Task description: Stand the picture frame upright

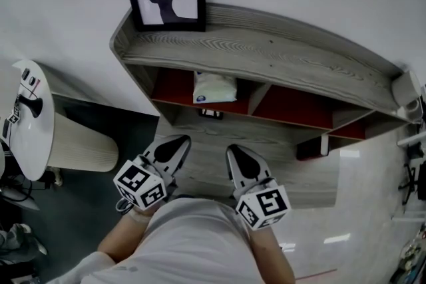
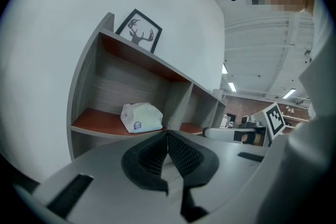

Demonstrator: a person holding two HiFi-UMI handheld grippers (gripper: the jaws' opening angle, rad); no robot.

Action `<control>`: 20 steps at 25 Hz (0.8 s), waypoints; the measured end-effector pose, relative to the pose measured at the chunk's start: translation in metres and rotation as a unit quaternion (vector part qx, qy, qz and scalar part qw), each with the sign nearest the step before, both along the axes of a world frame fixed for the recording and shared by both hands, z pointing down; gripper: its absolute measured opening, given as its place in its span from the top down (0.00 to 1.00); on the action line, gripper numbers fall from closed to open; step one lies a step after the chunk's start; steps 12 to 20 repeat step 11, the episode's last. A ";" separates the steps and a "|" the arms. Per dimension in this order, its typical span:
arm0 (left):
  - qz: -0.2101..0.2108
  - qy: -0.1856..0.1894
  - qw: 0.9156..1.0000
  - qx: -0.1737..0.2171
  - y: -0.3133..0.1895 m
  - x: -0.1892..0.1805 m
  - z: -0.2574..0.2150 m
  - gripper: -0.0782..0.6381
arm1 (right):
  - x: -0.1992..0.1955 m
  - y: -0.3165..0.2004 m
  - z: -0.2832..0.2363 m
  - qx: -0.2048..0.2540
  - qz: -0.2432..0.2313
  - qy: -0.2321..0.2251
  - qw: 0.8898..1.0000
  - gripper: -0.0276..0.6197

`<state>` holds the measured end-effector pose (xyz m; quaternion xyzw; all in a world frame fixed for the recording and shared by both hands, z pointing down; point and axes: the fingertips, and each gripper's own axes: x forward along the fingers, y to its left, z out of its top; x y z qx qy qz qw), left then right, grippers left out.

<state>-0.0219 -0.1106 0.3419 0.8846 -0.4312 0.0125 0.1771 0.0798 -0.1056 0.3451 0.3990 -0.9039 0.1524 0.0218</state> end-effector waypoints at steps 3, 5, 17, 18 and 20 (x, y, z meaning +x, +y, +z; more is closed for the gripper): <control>0.005 0.000 1.000 0.002 0.002 0.002 0.000 0.87 | 0.003 0.001 0.004 -0.002 0.004 0.002 1.000 0.91; 0.009 -0.001 1.000 0.005 0.004 0.005 -0.001 0.87 | 0.005 0.002 0.006 -0.004 0.007 0.002 1.000 0.91; 0.013 -0.006 1.000 0.007 0.006 0.010 0.000 0.87 | 0.007 0.004 0.010 -0.008 0.010 0.004 1.000 0.91; 0.013 -0.006 1.000 0.007 0.006 0.010 0.000 0.87 | 0.007 0.004 0.010 -0.008 0.010 0.004 1.000 0.91; 0.013 -0.006 1.000 0.007 0.006 0.010 0.000 0.87 | 0.007 0.004 0.010 -0.008 0.010 0.004 1.000 0.91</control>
